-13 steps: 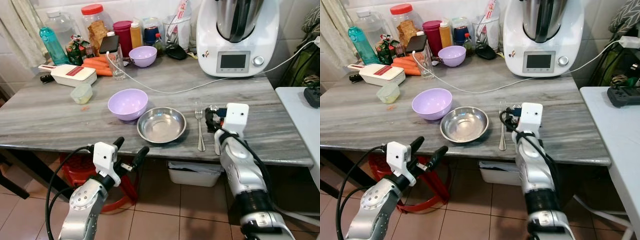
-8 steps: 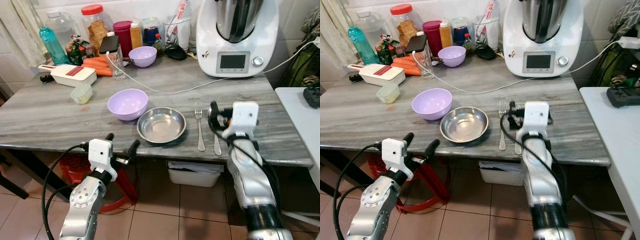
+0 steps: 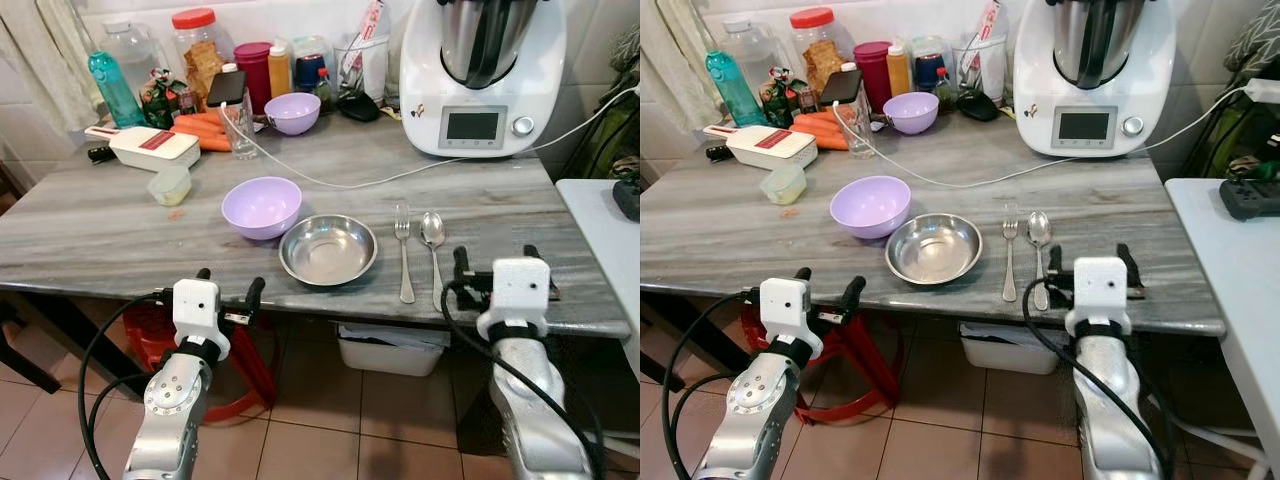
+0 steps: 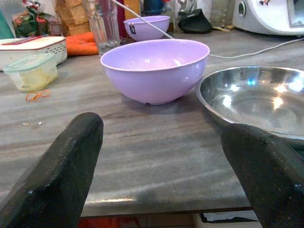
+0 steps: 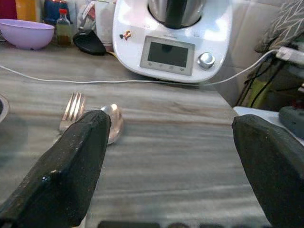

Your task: Setting the table

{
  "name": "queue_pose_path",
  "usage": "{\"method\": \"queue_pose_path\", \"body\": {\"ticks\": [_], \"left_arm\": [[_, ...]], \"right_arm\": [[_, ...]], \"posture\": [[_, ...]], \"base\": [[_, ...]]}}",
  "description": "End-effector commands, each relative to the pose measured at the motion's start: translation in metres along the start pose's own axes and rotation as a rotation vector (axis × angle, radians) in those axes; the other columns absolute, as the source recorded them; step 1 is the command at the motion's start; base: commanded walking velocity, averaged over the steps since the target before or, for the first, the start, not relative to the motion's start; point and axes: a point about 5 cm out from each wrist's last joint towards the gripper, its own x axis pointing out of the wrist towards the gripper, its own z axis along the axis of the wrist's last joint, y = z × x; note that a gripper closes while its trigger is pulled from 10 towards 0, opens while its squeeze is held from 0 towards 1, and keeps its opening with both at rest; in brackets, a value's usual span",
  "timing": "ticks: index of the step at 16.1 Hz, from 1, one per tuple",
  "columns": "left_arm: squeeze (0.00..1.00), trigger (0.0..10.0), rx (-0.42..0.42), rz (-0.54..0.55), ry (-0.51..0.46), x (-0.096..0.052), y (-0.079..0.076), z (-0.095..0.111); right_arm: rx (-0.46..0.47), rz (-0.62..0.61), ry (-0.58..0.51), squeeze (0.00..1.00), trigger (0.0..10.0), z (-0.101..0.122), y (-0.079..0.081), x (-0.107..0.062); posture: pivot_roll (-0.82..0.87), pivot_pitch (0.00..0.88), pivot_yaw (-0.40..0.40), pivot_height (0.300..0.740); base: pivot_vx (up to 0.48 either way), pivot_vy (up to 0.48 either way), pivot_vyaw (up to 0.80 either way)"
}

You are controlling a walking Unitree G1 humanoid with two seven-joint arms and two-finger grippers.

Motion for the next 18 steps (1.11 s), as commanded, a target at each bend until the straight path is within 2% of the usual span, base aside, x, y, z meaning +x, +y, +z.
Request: {"method": "queue_pose_path", "body": {"ticks": [1, 3, 5, 7, 9, 10, 11, 14, 18], "left_arm": [[0.00, 10.0, 0.019, 0.018, -0.004, 0.002, 0.002, 0.000], [0.00, 10.0, 0.028, 0.062, -0.011, 0.003, 0.007, 0.000], [0.00, 10.0, 0.013, 0.081, 0.000, 0.002, 0.009, -0.001], [0.00, 10.0, 0.018, 0.096, 0.002, 0.000, 0.011, -0.003], [0.00, 10.0, 0.021, 0.102, 0.003, 0.001, 0.011, -0.003], [0.00, 10.0, 0.021, 0.105, 0.006, 0.002, 0.009, -0.004], [0.00, 10.0, 0.031, 0.104, 0.008, 0.002, 0.008, -0.004], [0.00, 10.0, 0.033, 0.120, 0.015, 0.003, 0.009, -0.005], [0.00, 10.0, 0.040, 0.118, 0.015, 0.003, 0.009, -0.005]], "right_arm": [[-0.003, -0.012, -0.030, 1.00, 10.0, 0.008, -0.002, -0.002], [0.011, -0.006, -0.037, 1.00, 10.0, 0.011, -0.003, -0.004], [0.039, -0.006, -0.019, 0.78, 10.0, 0.008, 0.000, -0.009], [0.059, 0.025, -0.021, 0.77, 10.0, 0.009, 0.008, -0.013], [0.063, 0.030, -0.027, 0.75, 10.0, 0.010, 0.009, -0.013], [0.062, 0.038, -0.022, 0.71, 10.0, 0.011, 0.009, -0.012], [0.067, 0.037, -0.012, 0.62, 10.0, 0.009, 0.009, -0.011], [0.065, 0.040, -0.013, 0.59, 10.0, 0.009, 0.008, -0.011], [0.078, 0.062, -0.014, 0.48, 10.0, 0.009, 0.011, -0.011]], "posture": [[-0.11, 0.000, 0.109, 0.740], [-0.11, 0.000, 0.113, 0.740], [-0.11, 0.000, 0.113, 0.740], [-0.11, 0.000, 0.112, 0.740], [-0.11, 0.000, 0.110, 0.740], [-0.11, 0.000, 0.110, 0.740], [-0.11, 0.000, 0.108, 0.740], [-0.11, 0.000, 0.110, 0.740], [-0.11, 0.000, 0.112, 0.740]], "base": [[0.000, 0.000, 0.00], [0.000, 0.000, 0.00], [0.000, 0.000, 0.00], [0.000, 0.000, 0.00], [0.000, 0.000, 0.00], [0.000, 0.000, 0.00], [0.000, 0.000, -0.56], [0.000, 0.000, -0.64], [0.000, 0.000, 0.00]]}}
